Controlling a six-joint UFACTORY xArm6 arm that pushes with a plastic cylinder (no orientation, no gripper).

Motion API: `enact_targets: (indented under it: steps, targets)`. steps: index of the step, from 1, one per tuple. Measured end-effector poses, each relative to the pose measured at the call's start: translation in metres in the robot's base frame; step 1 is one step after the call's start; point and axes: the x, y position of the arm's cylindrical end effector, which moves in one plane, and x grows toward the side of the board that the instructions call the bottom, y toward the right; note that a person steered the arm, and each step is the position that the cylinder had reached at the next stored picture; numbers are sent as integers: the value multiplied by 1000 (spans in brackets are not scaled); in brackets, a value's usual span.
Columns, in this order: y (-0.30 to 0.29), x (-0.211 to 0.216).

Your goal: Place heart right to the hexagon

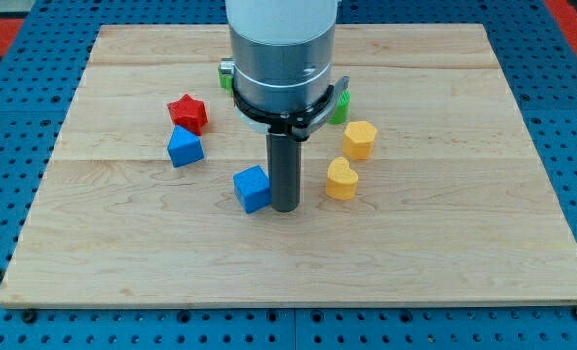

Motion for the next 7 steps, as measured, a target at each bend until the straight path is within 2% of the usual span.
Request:
enact_targets:
  steps: [1,4,5,6,7]
  targets:
    - [-17,-15]
    - [13,-15]
    - [50,-20]
    - [114,-39]
    - [133,-59]
